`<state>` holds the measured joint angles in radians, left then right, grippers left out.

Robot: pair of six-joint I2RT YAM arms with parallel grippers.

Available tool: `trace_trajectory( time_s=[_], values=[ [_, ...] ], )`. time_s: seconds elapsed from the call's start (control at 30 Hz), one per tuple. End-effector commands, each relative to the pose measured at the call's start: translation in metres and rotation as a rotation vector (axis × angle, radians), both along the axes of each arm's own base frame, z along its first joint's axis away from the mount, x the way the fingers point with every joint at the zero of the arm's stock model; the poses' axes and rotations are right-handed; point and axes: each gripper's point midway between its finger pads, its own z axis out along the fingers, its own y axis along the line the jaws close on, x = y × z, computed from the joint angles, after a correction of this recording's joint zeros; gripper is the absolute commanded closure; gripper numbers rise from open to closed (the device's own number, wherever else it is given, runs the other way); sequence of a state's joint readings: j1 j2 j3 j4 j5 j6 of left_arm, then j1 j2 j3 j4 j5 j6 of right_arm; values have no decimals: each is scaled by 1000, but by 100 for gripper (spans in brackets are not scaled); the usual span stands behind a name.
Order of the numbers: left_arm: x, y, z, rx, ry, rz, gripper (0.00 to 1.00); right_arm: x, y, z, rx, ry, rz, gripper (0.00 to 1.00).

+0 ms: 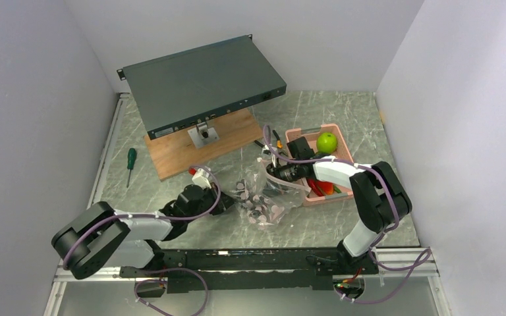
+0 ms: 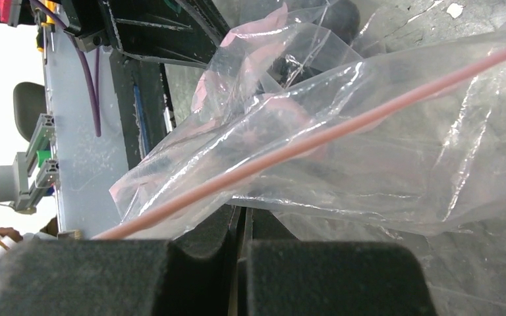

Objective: Open the zip-top bag and remove the fake food
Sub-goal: Adjust the zipper food storage bag at the center of the board, then pick up the fake fruit from the zipper food storage bag.

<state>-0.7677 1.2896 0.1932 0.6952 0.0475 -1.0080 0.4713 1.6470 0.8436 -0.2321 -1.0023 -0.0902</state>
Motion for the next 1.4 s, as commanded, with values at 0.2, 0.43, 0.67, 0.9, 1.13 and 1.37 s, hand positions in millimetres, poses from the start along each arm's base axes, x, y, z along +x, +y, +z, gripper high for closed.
trace_trajectory(
  time_s=[0.2,0.43,0.67,0.9,1.13,1.37],
  values=[
    [-5,36,5,46,-49,99,100,17,-7,41,109,-137,-22,100],
    [-10,58,5,122,-58,137,100,18,-14,66,197,-178,-40,100],
    [-13,67,6,178,-67,127,100,20,-24,82,267,-189,-60,100],
    [-14,63,16,195,-86,81,100,6,-25,92,343,-137,3,100],
    [-10,32,30,172,-91,-49,100,17,-16,46,153,-145,-33,99],
    [-10,30,13,210,-44,-60,100,36,-23,13,-11,-124,-103,83]
  ],
)
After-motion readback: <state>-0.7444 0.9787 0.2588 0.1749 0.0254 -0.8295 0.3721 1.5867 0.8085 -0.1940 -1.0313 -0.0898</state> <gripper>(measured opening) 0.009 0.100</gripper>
